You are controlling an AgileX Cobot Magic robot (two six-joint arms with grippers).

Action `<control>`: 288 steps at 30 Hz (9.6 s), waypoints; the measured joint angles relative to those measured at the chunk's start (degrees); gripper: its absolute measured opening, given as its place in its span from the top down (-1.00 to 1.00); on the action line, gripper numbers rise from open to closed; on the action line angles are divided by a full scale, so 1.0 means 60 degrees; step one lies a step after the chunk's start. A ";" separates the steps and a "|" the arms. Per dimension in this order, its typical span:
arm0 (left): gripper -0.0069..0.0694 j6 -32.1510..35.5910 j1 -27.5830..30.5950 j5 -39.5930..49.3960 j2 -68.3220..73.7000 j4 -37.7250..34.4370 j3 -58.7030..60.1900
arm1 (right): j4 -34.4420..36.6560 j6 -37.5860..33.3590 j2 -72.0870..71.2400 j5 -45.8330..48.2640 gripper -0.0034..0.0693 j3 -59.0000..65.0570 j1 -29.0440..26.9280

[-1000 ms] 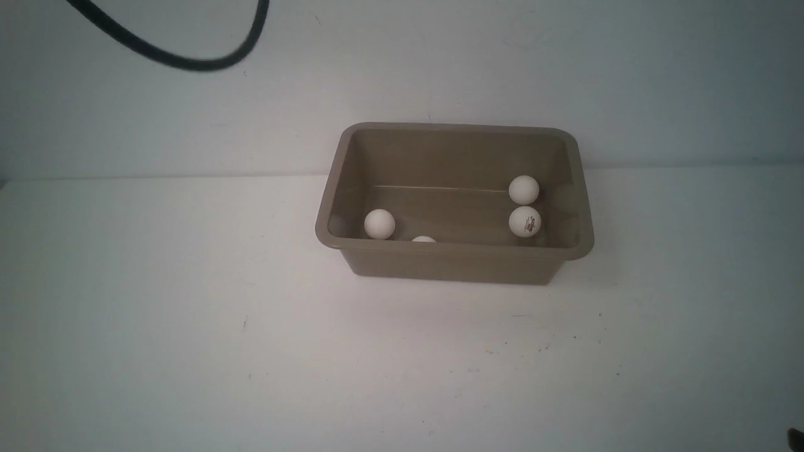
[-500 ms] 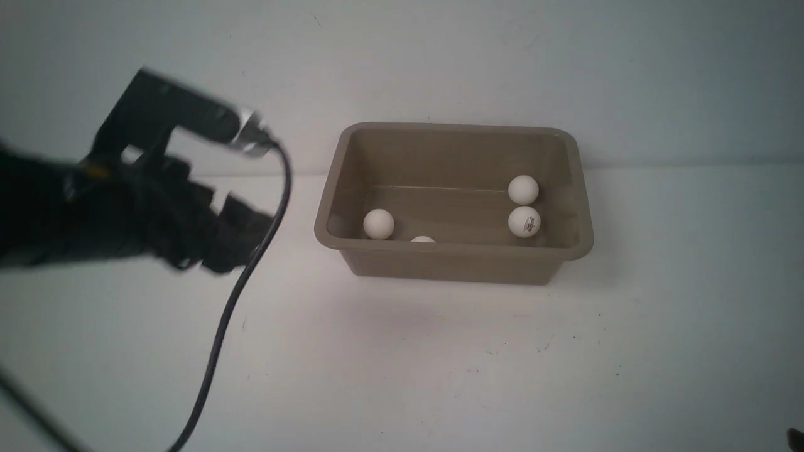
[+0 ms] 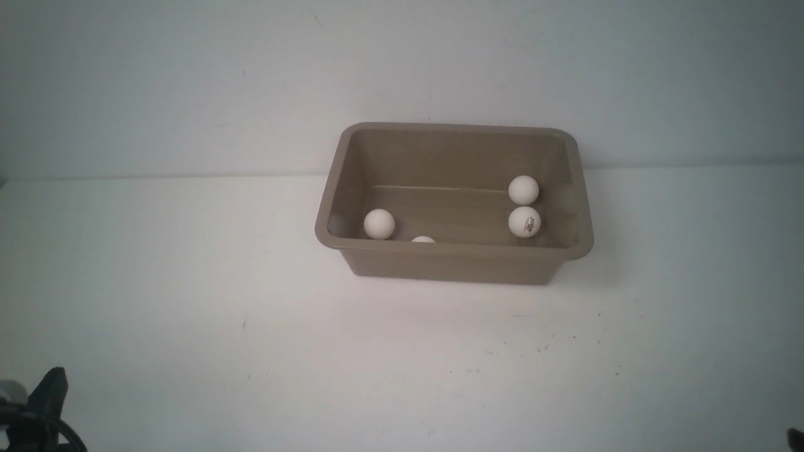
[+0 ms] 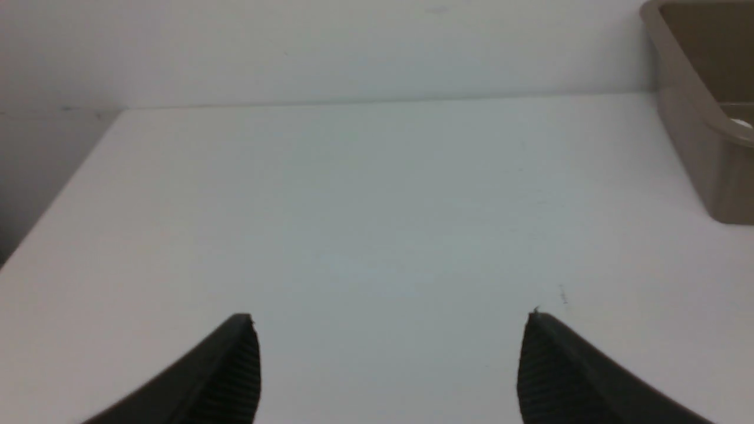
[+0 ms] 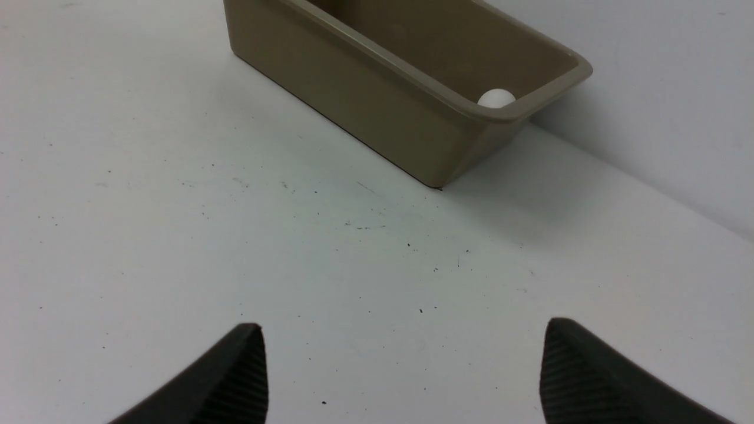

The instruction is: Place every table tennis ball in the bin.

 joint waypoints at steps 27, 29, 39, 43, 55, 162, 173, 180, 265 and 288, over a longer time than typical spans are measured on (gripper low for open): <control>-0.57 0.0167 0.0398 0.0712 -0.2188 -0.0019 0.0608 | 0.0021 0.0000 0.0000 0.0000 -0.65 0.0000 0.0000; -0.57 0.0167 0.0398 0.0712 -0.2195 -0.0019 0.0608 | 0.0021 0.0000 0.0000 0.0003 -0.65 0.0000 0.0000; -0.57 0.0232 0.0406 0.0810 -0.3079 0.0199 0.0608 | 0.0021 0.0169 0.0000 0.0011 -0.65 0.0000 -0.0004; -0.57 -0.0836 0.0406 0.1105 -0.3133 0.1251 0.0608 | 0.0029 0.0169 0.0000 0.0011 -0.65 0.0000 -0.0004; -0.57 -0.5956 0.0406 0.2159 -0.3636 0.6392 0.0608 | 0.0029 0.0169 0.0000 0.0021 -0.65 0.0000 -0.0012; -0.57 -0.7170 -0.0148 0.4219 -0.4207 0.7247 0.0660 | -0.5886 0.7871 0.0000 0.0100 -0.65 -0.0746 -0.0012; -0.57 -0.7171 -0.0148 0.4219 -0.4207 0.7240 0.0660 | -0.5863 0.7842 0.0000 -0.0456 -0.65 -0.0020 -0.0015; -0.57 -0.7180 -0.0148 0.4219 -0.4207 0.7240 0.0660 | -0.5842 0.7775 0.0000 -0.0779 -0.65 0.0046 -0.0015; -0.57 -0.7180 0.0483 0.4219 -0.4207 0.7228 0.0660 | -0.5878 0.8744 0.0000 -0.0989 -0.65 0.0073 -0.2332; -0.57 -0.7180 0.0483 0.4219 -0.4207 0.7228 0.0660 | -0.5878 0.8744 0.0000 -0.0989 -0.65 0.0073 -0.2332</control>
